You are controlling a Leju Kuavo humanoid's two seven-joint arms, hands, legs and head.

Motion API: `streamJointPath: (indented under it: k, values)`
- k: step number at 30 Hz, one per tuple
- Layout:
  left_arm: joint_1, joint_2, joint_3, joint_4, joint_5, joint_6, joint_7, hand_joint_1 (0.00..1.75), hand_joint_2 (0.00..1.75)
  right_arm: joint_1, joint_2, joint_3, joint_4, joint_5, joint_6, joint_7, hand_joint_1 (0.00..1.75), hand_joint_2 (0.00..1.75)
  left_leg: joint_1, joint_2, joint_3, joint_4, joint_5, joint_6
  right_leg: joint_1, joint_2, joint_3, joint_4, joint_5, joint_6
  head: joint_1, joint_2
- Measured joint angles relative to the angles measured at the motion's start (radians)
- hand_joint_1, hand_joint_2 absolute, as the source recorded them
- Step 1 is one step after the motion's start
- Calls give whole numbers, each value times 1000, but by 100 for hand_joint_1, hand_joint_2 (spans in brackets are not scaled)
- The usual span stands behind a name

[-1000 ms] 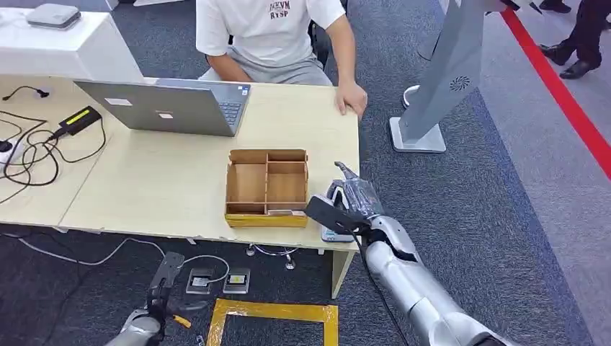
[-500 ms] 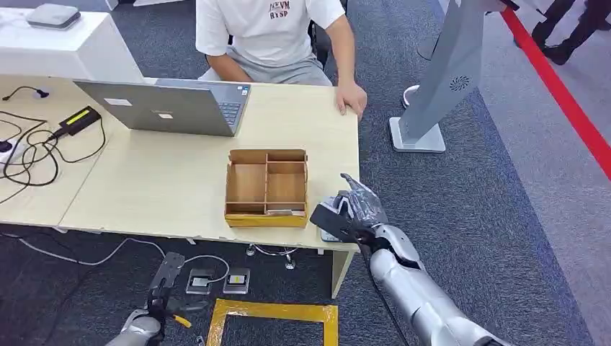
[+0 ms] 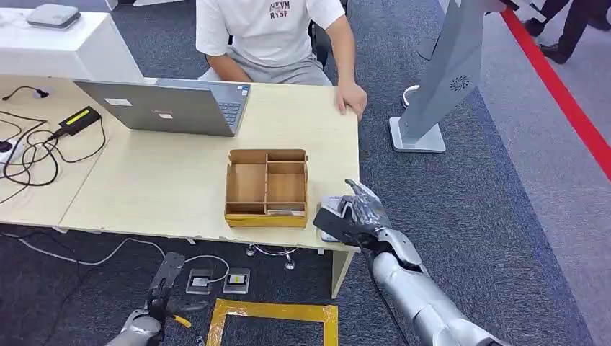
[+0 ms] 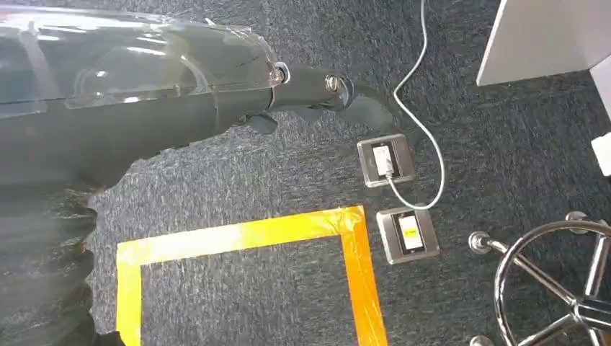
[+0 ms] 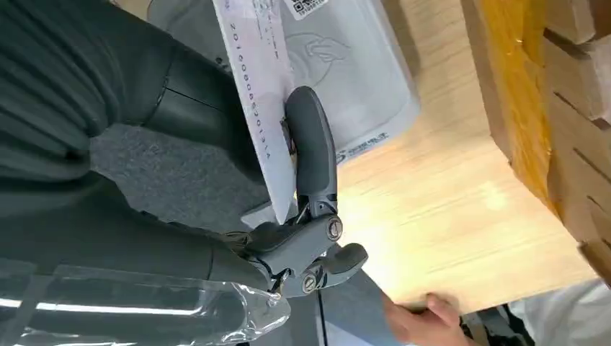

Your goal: Pass the card to the sensor for recognition and then transmit it.

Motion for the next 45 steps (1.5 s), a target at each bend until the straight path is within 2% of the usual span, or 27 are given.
streamJointPath:
  k: [33,45]
  values:
    - [-3,0,0,0,0,-3,13,0,175,25,-24,-1,31,-10,3,25,175,175,0,1,2,0,0,0,0,1,1,0,0,0,0,0]
    - [-3,-1,0,0,9,3,13,0,175,18,-27,-1,31,-4,27,27,175,175,0,1,4,0,0,0,0,1,3,0,1,-1,0,0]
